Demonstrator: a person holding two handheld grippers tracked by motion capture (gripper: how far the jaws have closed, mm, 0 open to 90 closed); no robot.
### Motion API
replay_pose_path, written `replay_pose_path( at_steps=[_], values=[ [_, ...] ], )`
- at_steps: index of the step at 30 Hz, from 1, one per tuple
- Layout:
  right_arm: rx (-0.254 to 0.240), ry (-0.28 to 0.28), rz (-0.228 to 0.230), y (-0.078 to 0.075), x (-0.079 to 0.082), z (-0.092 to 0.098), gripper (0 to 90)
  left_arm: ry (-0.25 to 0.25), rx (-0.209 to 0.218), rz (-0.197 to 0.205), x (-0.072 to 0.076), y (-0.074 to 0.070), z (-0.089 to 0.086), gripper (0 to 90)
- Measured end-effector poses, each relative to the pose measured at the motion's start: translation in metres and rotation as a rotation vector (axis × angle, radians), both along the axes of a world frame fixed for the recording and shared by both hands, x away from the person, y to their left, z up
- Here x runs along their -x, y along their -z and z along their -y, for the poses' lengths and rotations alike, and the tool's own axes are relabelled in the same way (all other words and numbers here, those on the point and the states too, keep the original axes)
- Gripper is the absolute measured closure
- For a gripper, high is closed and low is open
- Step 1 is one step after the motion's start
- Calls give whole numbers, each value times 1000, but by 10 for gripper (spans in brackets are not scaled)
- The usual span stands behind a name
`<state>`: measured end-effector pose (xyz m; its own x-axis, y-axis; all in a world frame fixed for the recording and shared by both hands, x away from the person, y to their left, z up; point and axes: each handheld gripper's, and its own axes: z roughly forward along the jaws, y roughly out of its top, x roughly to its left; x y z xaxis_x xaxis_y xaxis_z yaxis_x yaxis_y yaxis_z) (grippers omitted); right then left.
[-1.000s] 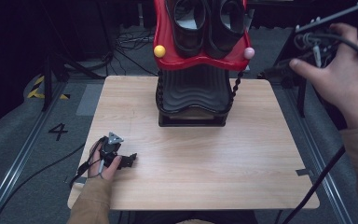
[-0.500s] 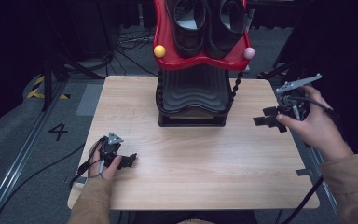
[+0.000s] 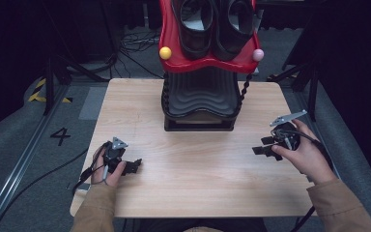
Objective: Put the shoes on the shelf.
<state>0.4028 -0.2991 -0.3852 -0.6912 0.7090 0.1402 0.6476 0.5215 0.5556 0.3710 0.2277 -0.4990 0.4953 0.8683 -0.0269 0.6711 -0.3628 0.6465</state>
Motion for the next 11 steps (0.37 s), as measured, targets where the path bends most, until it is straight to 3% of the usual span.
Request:
replay_pose_path(
  at_steps=[4, 7, 11],
  values=[
    [-22, 31, -4, 28, -3, 3, 412, 0, 0, 0, 0, 0, 0, 0],
    [-11, 37, 8, 44, -4, 4, 418, 0, 2, -1, 0, 0, 0, 0],
    [-13, 33, -10, 57, -8, 6, 419, 1, 1, -1, 0, 0, 0, 0]
  ],
)
